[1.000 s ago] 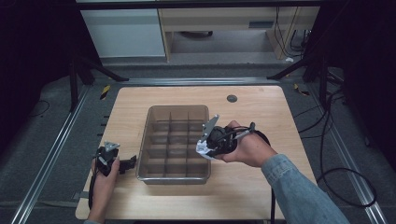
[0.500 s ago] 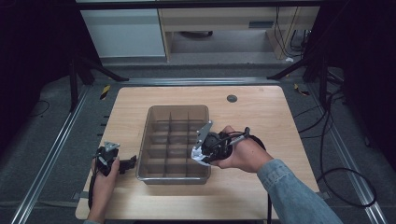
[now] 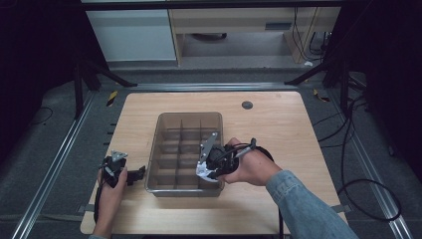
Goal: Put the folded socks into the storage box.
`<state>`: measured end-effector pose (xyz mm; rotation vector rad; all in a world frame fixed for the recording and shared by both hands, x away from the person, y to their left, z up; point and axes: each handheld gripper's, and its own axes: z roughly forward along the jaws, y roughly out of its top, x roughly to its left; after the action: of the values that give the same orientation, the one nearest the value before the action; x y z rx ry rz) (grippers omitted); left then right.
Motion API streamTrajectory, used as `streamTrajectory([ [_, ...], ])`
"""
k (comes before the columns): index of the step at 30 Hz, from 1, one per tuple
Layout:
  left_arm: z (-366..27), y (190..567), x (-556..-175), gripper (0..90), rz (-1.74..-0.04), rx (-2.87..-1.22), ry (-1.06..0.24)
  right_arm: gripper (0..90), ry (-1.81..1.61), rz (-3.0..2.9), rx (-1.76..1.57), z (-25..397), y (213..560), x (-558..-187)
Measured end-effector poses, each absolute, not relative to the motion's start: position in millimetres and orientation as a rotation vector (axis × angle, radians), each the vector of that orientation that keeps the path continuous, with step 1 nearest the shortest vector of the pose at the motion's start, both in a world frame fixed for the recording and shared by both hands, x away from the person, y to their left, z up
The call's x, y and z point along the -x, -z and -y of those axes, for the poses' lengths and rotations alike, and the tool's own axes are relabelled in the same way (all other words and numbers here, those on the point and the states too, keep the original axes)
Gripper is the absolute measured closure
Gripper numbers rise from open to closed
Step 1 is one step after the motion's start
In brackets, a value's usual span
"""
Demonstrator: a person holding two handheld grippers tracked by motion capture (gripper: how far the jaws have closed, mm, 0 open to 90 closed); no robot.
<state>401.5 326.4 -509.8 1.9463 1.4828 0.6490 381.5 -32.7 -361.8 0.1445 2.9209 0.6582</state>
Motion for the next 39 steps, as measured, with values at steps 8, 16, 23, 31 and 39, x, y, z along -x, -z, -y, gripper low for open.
streamTrajectory([
  [8, -327, 510, -402, 0.0, -1.481, -1.949, -0.65, 69.9, -0.641, -2.954, -0.124, 25, 367, -383],
  [16, -326, 510, -402, 0.0, -1.482, -1.947, -0.647, 69.7, -0.617, -2.984, -0.108, 21, 375, -384],
  [23, -327, 510, -402, 0.0, -1.48, -1.949, -0.648, 69.4, -0.588, -3.023, -0.097, 18, 383, -384],
  [31, -327, 510, -402, 0.0, -1.48, -1.949, -0.648, 68.4, -0.566, -3.06, -0.125, 15, 391, -387],
  [39, -327, 510, -402, 0.0, -1.48, -1.948, -0.648, 67.3, -0.558, -3.079, -0.127, 13, 394, -392],
])
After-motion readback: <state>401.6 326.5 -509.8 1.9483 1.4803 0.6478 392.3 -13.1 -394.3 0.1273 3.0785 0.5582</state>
